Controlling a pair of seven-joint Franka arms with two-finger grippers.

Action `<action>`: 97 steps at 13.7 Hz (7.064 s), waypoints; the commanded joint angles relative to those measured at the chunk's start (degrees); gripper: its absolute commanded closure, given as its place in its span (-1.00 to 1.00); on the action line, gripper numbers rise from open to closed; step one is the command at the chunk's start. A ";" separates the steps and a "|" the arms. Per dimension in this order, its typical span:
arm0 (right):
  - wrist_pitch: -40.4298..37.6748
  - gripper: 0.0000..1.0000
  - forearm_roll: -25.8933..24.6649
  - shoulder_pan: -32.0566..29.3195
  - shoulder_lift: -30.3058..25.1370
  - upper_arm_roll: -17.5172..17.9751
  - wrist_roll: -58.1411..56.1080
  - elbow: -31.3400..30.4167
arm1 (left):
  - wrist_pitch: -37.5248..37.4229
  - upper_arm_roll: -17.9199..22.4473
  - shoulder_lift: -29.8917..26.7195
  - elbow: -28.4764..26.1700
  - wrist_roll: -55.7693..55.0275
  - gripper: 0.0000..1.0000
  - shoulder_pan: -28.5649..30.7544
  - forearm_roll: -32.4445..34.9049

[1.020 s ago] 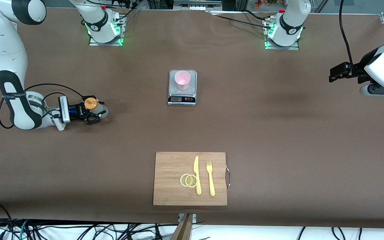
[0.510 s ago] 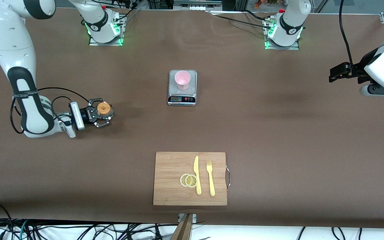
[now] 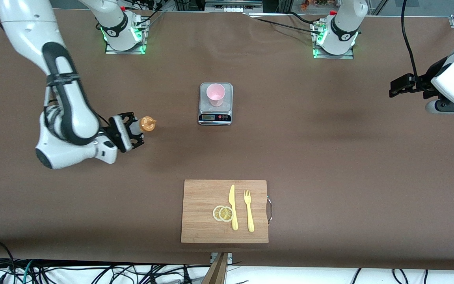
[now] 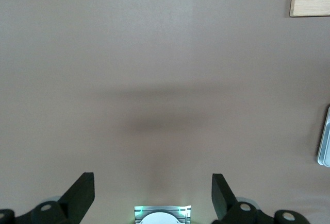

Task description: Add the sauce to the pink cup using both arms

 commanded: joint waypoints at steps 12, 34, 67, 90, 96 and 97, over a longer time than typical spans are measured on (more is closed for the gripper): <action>1.55 1.00 -33.44 7.63 -2.29 20.85 38.32 0.99 | 0.05 -0.20 -0.24 0.03 1.39 -1.00 0.53 0.54; -9.80 1.00 -50.94 15.19 -3.17 28.41 51.78 2.05 | 0.05 -0.20 -0.15 0.03 1.39 -1.00 0.53 0.54; -16.65 1.00 21.56 -26.81 7.72 5.65 -29.40 -1.01 | 0.05 -0.20 -0.15 0.03 1.30 -1.00 0.53 0.54; -18.06 -1.00 16.74 -29.10 16.17 0.03 -41.12 -0.07 | 0.05 -0.20 -0.15 0.12 1.30 -1.00 0.44 0.54; -16.13 -1.00 7.61 -29.19 10.56 -2.44 -34.82 2.31 | -0.03 -0.20 -0.15 0.12 1.30 -1.00 0.53 0.54; -14.21 -1.00 5.24 -29.10 8.02 -2.44 -32.27 2.31 | -0.03 -0.20 -0.15 0.12 1.30 -1.00 0.53 0.54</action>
